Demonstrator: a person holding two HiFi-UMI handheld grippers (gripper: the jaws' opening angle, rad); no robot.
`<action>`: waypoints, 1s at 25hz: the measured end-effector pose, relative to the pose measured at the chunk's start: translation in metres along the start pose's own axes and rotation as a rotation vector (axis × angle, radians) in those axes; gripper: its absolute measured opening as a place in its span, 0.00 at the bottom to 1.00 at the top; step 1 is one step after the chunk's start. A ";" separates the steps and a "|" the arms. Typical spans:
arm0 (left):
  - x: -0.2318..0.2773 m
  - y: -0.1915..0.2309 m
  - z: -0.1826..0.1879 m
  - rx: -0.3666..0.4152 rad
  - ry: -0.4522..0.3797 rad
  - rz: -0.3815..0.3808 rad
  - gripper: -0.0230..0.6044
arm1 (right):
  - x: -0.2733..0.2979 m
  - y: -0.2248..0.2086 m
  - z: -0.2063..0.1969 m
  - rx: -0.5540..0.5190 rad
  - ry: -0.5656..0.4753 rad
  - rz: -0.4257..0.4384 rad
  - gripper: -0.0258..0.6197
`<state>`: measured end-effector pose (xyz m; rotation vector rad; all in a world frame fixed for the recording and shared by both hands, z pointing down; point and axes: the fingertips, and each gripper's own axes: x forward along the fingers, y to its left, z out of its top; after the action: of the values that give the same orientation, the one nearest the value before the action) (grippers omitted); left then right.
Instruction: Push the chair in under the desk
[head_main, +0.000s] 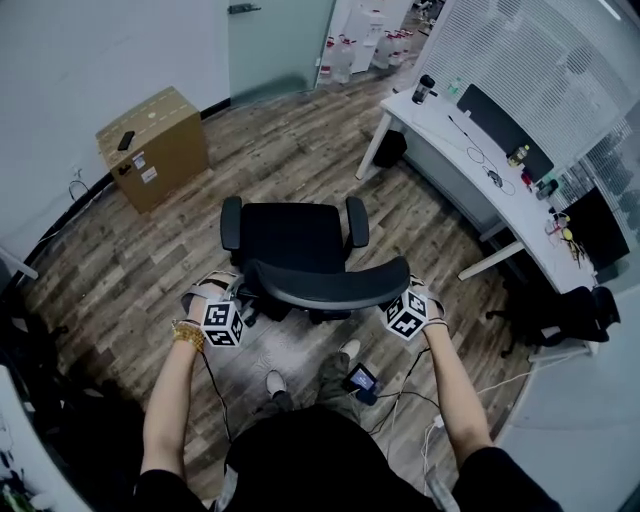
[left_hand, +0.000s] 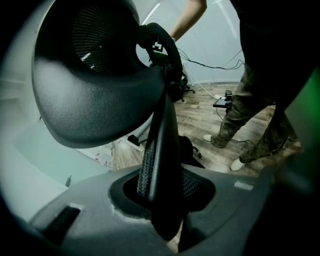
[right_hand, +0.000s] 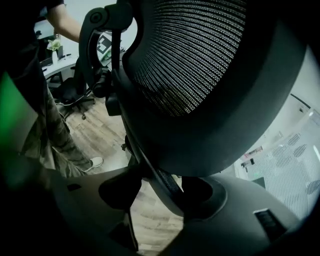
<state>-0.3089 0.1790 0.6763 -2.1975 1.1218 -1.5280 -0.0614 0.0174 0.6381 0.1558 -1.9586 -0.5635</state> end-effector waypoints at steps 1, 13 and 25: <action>0.000 -0.001 0.002 0.005 -0.002 -0.013 0.23 | -0.004 0.004 -0.003 0.012 0.003 -0.010 0.43; 0.001 -0.030 0.043 0.095 -0.058 -0.079 0.24 | -0.057 0.061 -0.050 0.127 0.060 -0.079 0.43; 0.003 -0.062 0.096 0.208 -0.163 -0.099 0.23 | -0.098 0.108 -0.104 0.221 0.118 -0.083 0.43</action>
<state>-0.1961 0.1971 0.6735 -2.2158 0.7786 -1.4028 0.0897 0.1143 0.6424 0.4017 -1.9020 -0.3813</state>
